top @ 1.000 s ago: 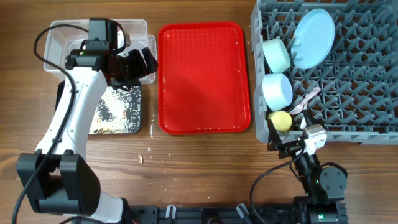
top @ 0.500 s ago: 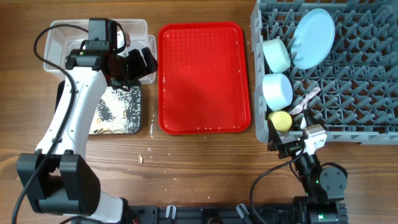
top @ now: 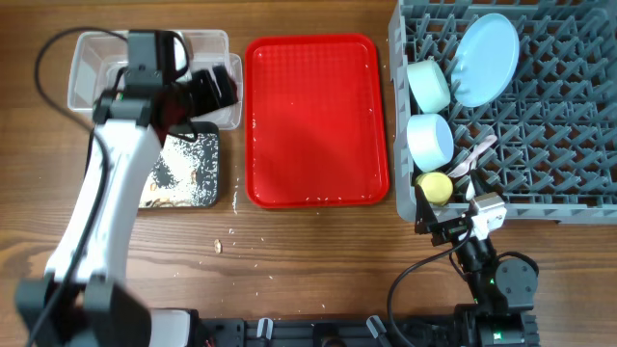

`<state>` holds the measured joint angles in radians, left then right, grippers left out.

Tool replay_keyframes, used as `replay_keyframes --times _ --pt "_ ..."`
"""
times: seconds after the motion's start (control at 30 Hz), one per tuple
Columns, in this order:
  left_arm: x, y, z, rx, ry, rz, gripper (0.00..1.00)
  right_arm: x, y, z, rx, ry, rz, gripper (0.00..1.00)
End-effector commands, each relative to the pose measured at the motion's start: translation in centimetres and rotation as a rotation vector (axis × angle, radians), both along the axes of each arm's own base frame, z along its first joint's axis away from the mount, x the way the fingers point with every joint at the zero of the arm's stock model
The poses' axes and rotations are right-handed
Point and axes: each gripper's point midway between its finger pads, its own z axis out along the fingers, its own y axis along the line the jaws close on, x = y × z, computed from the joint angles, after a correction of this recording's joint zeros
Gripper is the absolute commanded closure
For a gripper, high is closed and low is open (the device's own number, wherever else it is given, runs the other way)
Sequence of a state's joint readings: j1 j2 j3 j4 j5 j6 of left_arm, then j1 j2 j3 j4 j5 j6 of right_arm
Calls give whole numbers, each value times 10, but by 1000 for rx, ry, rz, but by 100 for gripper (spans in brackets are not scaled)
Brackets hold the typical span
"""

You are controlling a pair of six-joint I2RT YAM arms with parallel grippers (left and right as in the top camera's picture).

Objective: Sort waste into correct bins and load items into the dishwasher rack

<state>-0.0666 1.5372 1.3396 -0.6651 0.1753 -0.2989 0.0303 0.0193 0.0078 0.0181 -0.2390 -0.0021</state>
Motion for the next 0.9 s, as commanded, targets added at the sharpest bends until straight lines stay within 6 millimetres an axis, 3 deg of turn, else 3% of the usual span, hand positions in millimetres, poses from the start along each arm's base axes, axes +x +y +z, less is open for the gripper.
replay_keyframes --times 0.0,0.13,0.43,0.57,0.87 --pt "-19 -18 35 10 -221 -169 0 -1 1 3 -9 -17 7 0" --pt "-47 -20 33 22 -381 -206 0 -1 1 3 -9 -18 7 0" --pt "-126 6 -15 53 -566 -127 0 -1 1 3 -9 -17 7 0" --pt "-149 20 -25 76 -647 -71 0 -1 1 3 -9 -17 7 0" --pt "-167 29 -34 104 -758 -25 0 -1 1 3 -9 -17 7 0"
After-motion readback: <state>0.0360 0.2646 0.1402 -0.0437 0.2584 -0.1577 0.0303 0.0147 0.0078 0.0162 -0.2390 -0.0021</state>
